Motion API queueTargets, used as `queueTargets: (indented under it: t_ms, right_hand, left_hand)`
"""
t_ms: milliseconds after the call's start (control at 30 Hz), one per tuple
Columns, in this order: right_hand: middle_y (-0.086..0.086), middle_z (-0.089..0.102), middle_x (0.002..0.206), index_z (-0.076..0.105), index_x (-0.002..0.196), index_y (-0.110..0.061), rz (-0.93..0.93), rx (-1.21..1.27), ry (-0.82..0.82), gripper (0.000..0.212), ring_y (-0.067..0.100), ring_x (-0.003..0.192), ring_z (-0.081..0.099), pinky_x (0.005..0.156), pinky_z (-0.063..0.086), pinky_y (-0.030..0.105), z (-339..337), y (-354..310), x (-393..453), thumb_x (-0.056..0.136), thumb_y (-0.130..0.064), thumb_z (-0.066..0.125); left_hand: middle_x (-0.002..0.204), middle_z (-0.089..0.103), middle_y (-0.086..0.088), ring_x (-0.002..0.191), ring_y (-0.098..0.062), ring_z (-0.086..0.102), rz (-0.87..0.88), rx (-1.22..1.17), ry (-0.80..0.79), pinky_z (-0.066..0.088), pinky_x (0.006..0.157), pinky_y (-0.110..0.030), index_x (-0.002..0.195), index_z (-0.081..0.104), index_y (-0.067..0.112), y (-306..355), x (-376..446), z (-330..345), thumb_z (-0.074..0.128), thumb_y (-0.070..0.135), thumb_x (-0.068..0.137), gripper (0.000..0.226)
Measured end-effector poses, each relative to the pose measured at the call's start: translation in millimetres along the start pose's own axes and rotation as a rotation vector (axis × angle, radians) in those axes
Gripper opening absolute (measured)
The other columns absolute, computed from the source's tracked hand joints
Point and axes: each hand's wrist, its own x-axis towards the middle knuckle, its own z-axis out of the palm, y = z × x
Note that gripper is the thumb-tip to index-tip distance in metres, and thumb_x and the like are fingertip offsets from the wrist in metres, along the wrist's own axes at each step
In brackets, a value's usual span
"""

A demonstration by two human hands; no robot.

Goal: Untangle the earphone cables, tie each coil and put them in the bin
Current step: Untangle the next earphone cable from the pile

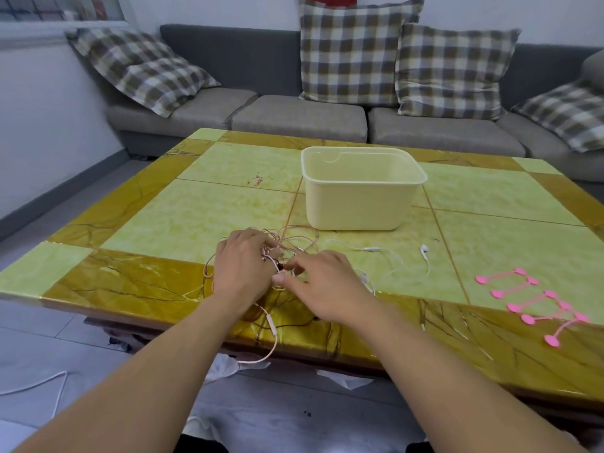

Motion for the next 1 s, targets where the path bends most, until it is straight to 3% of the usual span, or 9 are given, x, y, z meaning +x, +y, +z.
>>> queueTargets:
  t_ms: [100,200,267,367,500,633,833,933,1000]
  right_hand:
    - [-0.005,0.065,0.109,0.061,0.097,-0.030,-0.023,0.032,-0.025,0.032,0.023,0.113,0.050,0.108,0.035,0.046,7,-3,3,0.101,-0.057,0.045]
    - [-0.008,0.065,0.098,0.059,0.086,-0.028,-0.048,0.168,0.002,0.022,0.018,0.103,0.053,0.100,0.040,0.044,4,-5,5,0.102,-0.042,0.054]
    - [-0.011,0.065,0.094,0.057,0.081,-0.027,-0.044,0.374,0.100,0.023,0.011,0.098,0.057,0.092,0.043,0.037,-3,-8,3,0.103,-0.034,0.054]
    - [-0.012,0.069,0.114,0.058,0.079,-0.025,-0.027,0.846,0.374,0.025,-0.002,0.105,0.060,0.092,0.043,0.023,-27,-15,2,0.104,-0.023,0.054]
    - [0.015,0.072,0.101,0.051,0.081,-0.018,-0.132,1.357,0.631,0.028,0.019,0.109,0.069,0.104,0.045,0.034,-66,-15,2,0.107,-0.009,0.043]
    - [0.008,0.067,0.070,0.049,0.083,-0.011,-0.142,1.677,0.772,0.029,0.032,0.076,0.069,0.086,0.056,0.047,-94,-3,-6,0.109,-0.011,0.036]
    - [0.004,0.050,0.060,0.044,0.082,-0.013,-0.145,1.622,1.061,0.028,0.020,0.051,0.047,0.055,0.045,0.030,-115,14,-17,0.109,-0.012,0.036]
    - [0.001,0.043,0.056,0.043,0.081,-0.017,-0.124,1.501,1.204,0.028,0.017,0.046,0.034,0.046,0.027,0.023,-136,27,-27,0.109,-0.020,0.038]
    - [-0.002,0.038,0.054,0.045,0.078,-0.021,-0.007,1.367,1.161,0.028,0.015,0.046,0.029,0.043,0.022,0.021,-133,40,-27,0.106,-0.020,0.043]
  left_hand:
    - [0.112,0.069,0.007,0.114,-0.020,0.055,-0.017,-0.043,-0.022,0.038,0.099,-0.039,0.103,0.073,0.027,-2,-1,-2,0.067,0.030,0.089,0.015]
    - [0.107,0.071,0.005,0.109,-0.022,0.056,-0.034,-0.084,-0.022,0.044,0.096,-0.042,0.098,0.074,0.028,-4,-2,-4,0.067,0.031,0.088,0.012]
    - [0.107,0.072,0.003,0.109,-0.024,0.057,-0.018,-0.073,-0.026,0.045,0.095,-0.044,0.097,0.074,0.027,-7,-2,-1,0.068,0.030,0.088,0.012]
    - [0.107,0.072,0.002,0.108,-0.027,0.059,0.022,-0.020,-0.023,0.047,0.092,-0.045,0.100,0.074,0.023,-10,0,2,0.063,0.035,0.095,0.017]
    - [0.107,0.071,0.006,0.107,-0.024,0.059,0.015,-0.021,0.037,0.045,0.090,-0.043,0.096,0.073,0.023,-11,5,2,0.066,0.036,0.093,0.015]
    - [0.109,0.069,0.009,0.112,-0.020,0.056,-0.002,0.011,0.076,0.039,0.092,-0.039,0.100,0.073,0.029,-13,7,0,0.070,0.042,0.090,0.017]
    - [0.119,0.068,0.005,0.116,-0.023,0.056,0.048,0.073,0.171,0.041,0.091,-0.042,0.116,0.068,0.028,-10,11,-6,0.072,0.026,0.090,0.027]
    - [0.130,0.064,-0.001,0.120,-0.028,0.055,-0.110,0.056,0.123,0.044,0.092,-0.044,0.134,0.057,0.024,-18,14,-9,0.060,0.004,0.089,0.050]
    - [0.130,0.064,-0.004,0.120,-0.030,0.055,-0.172,0.055,0.078,0.044,0.092,-0.044,0.134,0.058,0.023,-27,14,-11,0.056,-0.003,0.083,0.057]
